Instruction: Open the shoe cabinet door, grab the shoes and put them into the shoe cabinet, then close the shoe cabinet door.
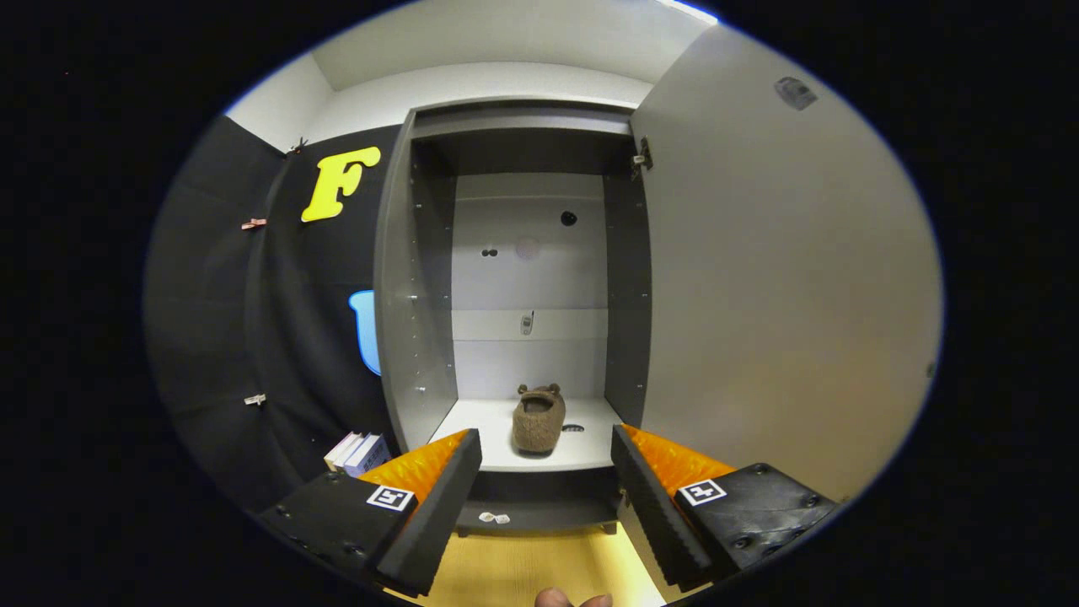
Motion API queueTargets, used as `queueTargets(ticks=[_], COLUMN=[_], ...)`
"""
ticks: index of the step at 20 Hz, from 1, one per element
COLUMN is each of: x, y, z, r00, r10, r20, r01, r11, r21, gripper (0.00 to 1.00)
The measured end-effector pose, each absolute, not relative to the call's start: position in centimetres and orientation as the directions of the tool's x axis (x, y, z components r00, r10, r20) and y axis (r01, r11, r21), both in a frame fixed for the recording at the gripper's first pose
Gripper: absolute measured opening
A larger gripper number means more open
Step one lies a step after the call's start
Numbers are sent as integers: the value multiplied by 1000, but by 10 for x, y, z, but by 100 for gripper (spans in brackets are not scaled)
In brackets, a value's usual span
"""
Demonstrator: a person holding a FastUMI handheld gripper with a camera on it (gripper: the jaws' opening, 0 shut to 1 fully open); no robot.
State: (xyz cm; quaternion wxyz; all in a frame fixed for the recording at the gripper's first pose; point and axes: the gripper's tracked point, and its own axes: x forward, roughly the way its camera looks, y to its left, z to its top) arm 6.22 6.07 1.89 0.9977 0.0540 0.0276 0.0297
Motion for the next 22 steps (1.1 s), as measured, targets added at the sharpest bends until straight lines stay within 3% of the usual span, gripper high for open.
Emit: queueTargets(ticks=[5, 14, 22], x=[-2, -102, -68], y=[25, -50, -198], z=[15, 34, 31], r00=[995, 972, 998], r10=[77, 227, -20], r20=[-57, -57, -66], r01=[-69, -216, 34], r11=[988, 963, 975], r21=[138, 161, 220], gripper=[97, 98, 98])
